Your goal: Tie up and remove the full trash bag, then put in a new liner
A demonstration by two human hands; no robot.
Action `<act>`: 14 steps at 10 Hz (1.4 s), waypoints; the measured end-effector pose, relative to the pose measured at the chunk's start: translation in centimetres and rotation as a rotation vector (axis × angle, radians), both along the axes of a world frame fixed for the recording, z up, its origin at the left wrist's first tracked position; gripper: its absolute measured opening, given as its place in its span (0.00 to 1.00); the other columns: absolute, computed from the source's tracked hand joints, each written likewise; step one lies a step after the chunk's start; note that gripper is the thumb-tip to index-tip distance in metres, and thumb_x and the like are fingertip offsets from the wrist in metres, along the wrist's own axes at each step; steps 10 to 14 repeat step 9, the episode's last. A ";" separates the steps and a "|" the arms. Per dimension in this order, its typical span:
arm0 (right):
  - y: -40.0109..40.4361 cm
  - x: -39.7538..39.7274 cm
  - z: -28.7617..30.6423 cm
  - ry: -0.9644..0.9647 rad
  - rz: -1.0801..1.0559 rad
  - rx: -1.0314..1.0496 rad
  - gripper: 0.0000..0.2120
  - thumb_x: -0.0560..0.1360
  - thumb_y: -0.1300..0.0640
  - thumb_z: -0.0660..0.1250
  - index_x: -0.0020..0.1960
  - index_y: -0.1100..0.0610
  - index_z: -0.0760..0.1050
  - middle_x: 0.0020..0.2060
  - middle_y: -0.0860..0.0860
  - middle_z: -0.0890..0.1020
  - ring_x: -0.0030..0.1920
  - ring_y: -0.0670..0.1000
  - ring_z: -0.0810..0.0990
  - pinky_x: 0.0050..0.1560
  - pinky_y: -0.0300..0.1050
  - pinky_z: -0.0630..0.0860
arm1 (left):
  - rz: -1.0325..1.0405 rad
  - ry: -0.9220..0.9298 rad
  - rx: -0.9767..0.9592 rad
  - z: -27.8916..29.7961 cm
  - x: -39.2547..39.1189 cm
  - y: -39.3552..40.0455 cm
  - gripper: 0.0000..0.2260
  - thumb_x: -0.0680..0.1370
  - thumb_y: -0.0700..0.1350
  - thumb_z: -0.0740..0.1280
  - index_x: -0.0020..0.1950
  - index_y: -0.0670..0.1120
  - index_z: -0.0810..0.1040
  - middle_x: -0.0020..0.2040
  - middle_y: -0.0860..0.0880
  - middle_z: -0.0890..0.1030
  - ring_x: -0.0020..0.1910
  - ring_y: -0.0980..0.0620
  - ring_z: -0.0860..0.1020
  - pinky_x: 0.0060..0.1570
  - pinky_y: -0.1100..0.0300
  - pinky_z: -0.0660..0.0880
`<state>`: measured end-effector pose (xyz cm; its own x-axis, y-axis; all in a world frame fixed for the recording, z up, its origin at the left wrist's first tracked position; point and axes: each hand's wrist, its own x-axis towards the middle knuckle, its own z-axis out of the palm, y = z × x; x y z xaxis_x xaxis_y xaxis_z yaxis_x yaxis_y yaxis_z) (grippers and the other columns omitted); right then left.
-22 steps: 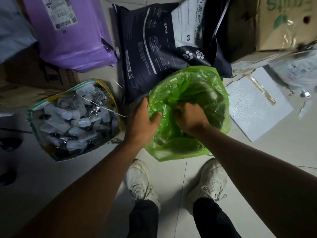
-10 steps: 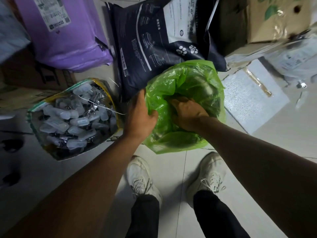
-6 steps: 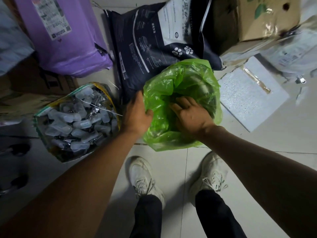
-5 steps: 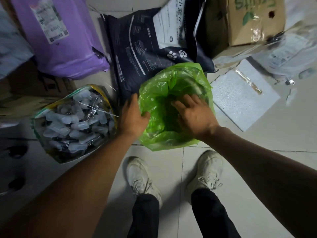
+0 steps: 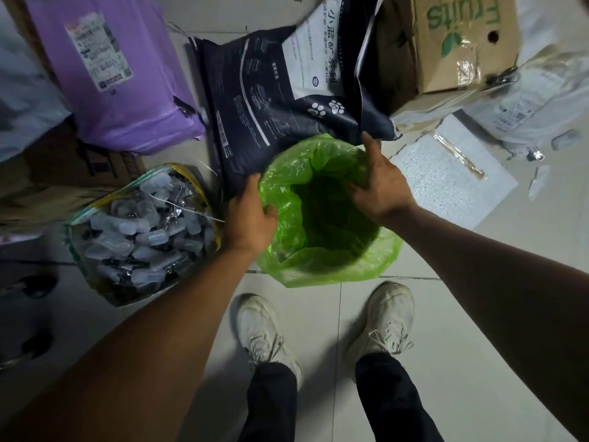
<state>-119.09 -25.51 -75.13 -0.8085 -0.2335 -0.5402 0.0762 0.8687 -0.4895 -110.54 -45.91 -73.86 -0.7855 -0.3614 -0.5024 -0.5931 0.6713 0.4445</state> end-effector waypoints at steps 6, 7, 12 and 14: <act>6.2 6.7 0.1 -0.155 0.132 -0.204 0.67 0.59 0.37 0.79 0.78 0.49 0.32 0.78 0.55 0.56 0.77 0.56 0.57 0.74 0.59 0.61 | -0.085 -0.165 0.111 -0.6 3.4 -0.7 0.43 0.70 0.46 0.77 0.78 0.48 0.53 0.72 0.42 0.70 0.68 0.41 0.71 0.64 0.52 0.69; 6.2 6.3 0.4 -0.118 0.172 -0.145 0.67 0.59 0.36 0.78 0.78 0.49 0.34 0.79 0.54 0.53 0.77 0.57 0.56 0.74 0.59 0.61 | -0.090 -0.109 0.117 -0.6 3.3 -1.0 0.41 0.70 0.47 0.77 0.76 0.48 0.57 0.71 0.44 0.72 0.67 0.42 0.73 0.65 0.52 0.70; 6.0 6.1 4.8 0.043 0.181 0.010 0.52 0.66 0.29 0.66 0.79 0.45 0.41 0.78 0.54 0.53 0.76 0.60 0.55 0.72 0.59 0.60 | -0.087 -0.095 -0.019 3.4 3.1 -0.5 0.41 0.73 0.54 0.72 0.79 0.51 0.53 0.77 0.44 0.60 0.74 0.40 0.64 0.66 0.44 0.67; 6.0 6.1 4.8 0.043 0.181 0.010 0.52 0.66 0.29 0.66 0.79 0.45 0.41 0.78 0.54 0.53 0.76 0.60 0.55 0.72 0.59 0.60 | -0.087 -0.095 -0.019 3.4 3.1 -0.5 0.41 0.73 0.54 0.72 0.79 0.51 0.53 0.77 0.44 0.60 0.74 0.40 0.64 0.66 0.44 0.67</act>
